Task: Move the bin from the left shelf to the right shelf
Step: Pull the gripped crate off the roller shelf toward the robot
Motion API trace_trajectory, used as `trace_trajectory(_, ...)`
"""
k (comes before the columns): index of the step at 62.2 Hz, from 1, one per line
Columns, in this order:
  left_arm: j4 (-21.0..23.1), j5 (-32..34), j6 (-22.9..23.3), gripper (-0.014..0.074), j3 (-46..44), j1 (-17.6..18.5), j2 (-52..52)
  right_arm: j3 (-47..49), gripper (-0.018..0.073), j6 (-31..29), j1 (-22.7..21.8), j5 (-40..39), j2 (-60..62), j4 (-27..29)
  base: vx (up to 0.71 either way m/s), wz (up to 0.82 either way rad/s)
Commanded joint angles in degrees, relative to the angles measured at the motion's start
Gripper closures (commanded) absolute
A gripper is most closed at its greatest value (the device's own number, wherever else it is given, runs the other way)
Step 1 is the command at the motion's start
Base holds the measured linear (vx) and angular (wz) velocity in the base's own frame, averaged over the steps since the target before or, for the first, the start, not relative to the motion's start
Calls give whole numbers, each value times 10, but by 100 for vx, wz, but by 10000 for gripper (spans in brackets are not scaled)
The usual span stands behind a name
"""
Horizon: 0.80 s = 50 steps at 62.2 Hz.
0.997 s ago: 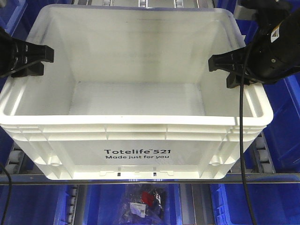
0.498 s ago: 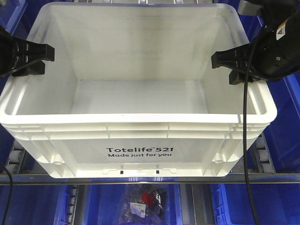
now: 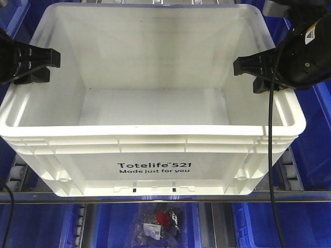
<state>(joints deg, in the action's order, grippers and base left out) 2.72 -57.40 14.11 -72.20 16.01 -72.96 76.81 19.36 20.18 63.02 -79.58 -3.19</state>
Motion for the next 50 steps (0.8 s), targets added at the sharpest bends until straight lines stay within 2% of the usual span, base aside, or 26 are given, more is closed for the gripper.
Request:
trace_trajectory(1, -17, 52, -10, 444, -21, 2, 25, 21, 531, 0, -4, -62, 30, -27, 0, 0)
trace_trajectory(50, -17, 52, -10, 444, -21, 2, 25, 21, 530, 0, -4, -60, 30, -27, 0, 0)
